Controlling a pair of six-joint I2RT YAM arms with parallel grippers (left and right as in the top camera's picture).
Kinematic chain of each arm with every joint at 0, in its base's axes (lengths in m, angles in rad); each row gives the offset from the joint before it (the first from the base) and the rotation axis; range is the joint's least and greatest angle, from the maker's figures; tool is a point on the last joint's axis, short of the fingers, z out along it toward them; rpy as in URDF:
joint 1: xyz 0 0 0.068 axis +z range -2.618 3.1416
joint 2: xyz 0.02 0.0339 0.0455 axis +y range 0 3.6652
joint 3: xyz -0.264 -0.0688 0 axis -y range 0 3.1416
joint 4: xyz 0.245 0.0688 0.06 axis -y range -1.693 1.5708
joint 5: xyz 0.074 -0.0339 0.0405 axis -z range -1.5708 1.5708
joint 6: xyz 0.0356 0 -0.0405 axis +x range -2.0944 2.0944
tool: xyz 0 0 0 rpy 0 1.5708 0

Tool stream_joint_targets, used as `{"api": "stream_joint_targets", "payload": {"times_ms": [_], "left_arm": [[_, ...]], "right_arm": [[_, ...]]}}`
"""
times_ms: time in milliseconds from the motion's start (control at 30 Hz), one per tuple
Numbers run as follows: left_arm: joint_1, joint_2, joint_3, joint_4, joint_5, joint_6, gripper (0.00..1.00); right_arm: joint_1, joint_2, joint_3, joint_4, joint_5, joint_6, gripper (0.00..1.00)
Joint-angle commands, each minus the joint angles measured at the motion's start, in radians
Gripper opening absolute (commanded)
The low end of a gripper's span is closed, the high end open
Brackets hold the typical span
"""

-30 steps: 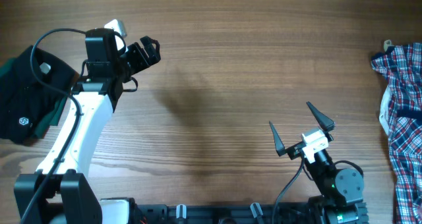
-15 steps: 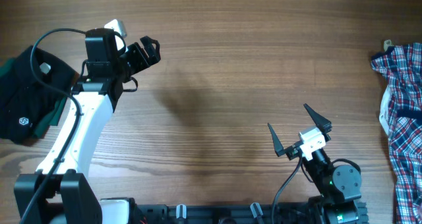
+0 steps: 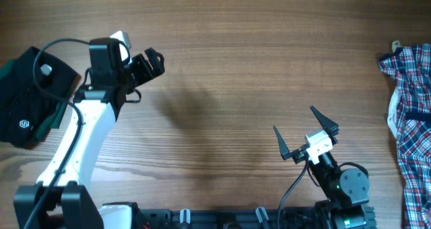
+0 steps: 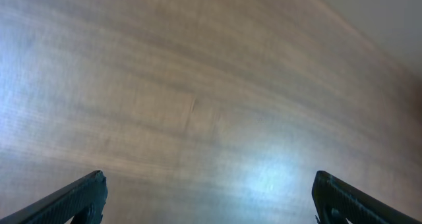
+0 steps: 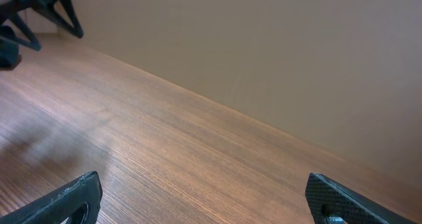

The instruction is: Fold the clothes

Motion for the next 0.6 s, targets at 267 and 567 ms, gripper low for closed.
{"api": "stream_joint_targets", "payload": {"times_ms": [267,567], "left_arm": [[-0.002,-0.341,-0.484,0.17,-0.047,-0.001,1.0],[-0.003,-0.591,-0.797,0.357,-0.09,-0.002,1.0]], "right_arm": [[-0.006,0.0,-0.002,0.002,-0.002,0.014,1.0],[-0.006,0.0,-0.002,0.002,-0.002,0.014,0.99]]}}
